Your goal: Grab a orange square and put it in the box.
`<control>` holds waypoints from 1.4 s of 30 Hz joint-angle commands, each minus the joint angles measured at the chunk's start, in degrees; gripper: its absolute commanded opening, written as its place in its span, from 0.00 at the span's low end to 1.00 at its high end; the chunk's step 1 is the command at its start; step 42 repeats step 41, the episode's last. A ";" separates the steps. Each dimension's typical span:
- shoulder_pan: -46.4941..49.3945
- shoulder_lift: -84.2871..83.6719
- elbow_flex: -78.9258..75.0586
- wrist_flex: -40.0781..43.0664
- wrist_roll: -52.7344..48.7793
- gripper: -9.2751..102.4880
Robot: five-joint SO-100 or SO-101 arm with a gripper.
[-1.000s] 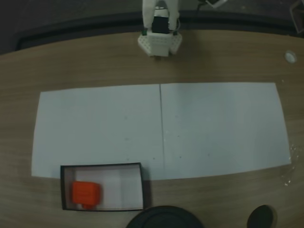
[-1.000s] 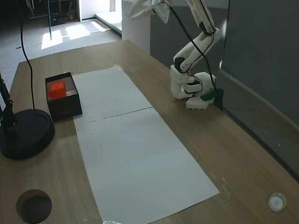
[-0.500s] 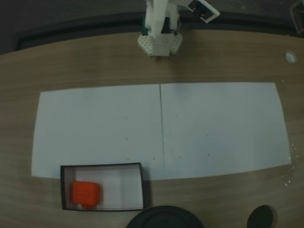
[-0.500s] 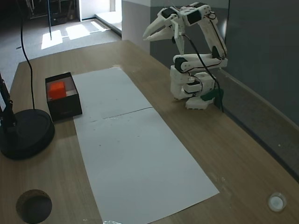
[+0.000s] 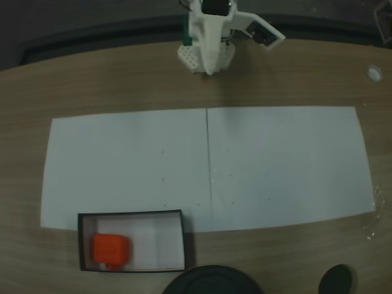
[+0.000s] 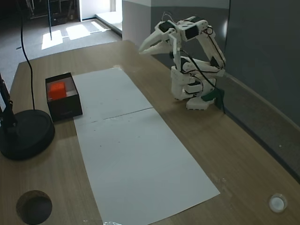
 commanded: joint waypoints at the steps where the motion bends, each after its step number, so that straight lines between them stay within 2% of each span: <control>1: -3.25 1.93 7.56 -1.32 6.94 0.08; 6: -6.59 1.49 15.38 -1.58 11.51 0.08; 14: -6.77 1.41 21.18 0.09 3.87 0.08; 19: -6.24 1.41 27.07 0.35 3.43 0.08; 42: -6.15 1.49 27.16 0.62 5.98 0.08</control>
